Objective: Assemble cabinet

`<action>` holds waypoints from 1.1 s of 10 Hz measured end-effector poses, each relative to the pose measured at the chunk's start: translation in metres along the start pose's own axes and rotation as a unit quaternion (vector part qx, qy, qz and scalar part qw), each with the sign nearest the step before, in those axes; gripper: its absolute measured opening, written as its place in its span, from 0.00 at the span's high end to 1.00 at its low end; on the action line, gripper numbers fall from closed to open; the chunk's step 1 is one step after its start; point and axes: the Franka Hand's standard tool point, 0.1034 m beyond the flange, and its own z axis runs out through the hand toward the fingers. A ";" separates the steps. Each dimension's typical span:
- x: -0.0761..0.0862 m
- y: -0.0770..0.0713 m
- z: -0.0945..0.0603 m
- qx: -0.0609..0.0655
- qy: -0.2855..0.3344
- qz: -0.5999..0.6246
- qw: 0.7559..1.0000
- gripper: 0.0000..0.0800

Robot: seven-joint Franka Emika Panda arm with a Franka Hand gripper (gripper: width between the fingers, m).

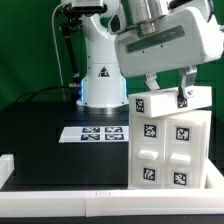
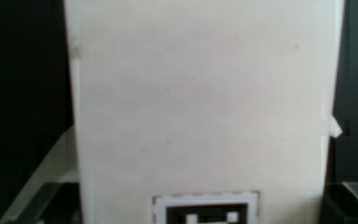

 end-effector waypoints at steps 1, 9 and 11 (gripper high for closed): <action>-0.001 -0.001 0.000 -0.002 -0.002 0.020 1.000 0.30; -0.010 0.001 0.001 0.005 -0.017 0.326 0.945 0.30; -0.011 0.001 0.002 0.005 -0.018 0.319 0.947 0.17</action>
Offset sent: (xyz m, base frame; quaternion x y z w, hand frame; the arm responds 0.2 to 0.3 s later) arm 0.0000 0.0000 0.0000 0.0000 0.0000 0.1938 0.9810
